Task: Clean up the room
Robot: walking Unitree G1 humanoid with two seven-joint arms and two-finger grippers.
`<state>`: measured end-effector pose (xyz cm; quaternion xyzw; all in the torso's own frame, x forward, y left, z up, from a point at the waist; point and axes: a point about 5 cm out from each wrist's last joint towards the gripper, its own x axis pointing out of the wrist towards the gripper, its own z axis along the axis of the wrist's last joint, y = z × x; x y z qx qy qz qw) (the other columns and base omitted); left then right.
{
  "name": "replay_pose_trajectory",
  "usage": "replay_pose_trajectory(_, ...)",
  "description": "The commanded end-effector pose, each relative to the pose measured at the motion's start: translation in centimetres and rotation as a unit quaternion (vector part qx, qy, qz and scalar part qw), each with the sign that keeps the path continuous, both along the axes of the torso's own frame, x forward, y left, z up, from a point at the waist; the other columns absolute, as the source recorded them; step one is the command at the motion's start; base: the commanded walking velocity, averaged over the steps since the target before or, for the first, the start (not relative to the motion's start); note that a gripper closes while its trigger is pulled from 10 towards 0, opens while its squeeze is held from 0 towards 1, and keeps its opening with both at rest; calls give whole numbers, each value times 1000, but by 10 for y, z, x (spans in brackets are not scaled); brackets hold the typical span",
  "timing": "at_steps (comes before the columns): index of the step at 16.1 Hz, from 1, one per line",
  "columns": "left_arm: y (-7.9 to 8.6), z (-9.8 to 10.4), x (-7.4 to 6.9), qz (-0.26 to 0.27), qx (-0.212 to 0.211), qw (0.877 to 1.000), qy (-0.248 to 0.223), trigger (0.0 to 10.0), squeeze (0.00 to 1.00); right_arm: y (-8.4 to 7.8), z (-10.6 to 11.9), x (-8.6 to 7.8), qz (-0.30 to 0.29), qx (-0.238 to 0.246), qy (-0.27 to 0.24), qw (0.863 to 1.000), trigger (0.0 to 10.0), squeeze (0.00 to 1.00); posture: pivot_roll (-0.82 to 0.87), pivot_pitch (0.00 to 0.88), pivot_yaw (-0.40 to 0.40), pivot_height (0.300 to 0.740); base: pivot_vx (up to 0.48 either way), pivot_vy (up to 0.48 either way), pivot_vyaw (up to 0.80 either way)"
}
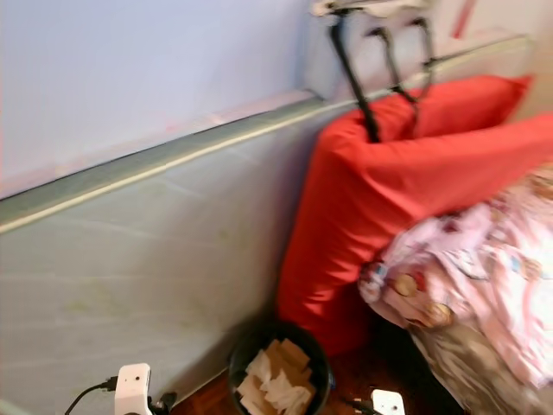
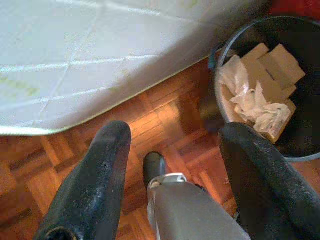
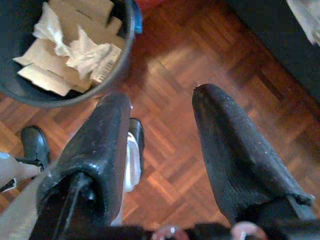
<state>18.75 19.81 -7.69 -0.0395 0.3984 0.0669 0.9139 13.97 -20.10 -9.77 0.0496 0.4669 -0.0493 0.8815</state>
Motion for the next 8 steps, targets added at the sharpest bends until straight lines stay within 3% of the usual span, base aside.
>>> replay_pose_trajectory(1,3,-2,-5,6,1,1000,5,10000,0,3,1,5,7,1,-1,1000,10000,0,-5,0,-19,740,0,0,-638)
replay_pose_trajectory(7,3,-3,-7,13,-6,1000,2,10000,0,3,1,5,18,-7,3,1000,10000,0,-18,0,-21,740,0,0,-635)
replay_pose_trajectory(8,3,-3,-7,7,-1,1000,3,10000,0,3,1,5,22,-7,4,1000,10000,0,-20,0,-23,740,0,-289,-625)
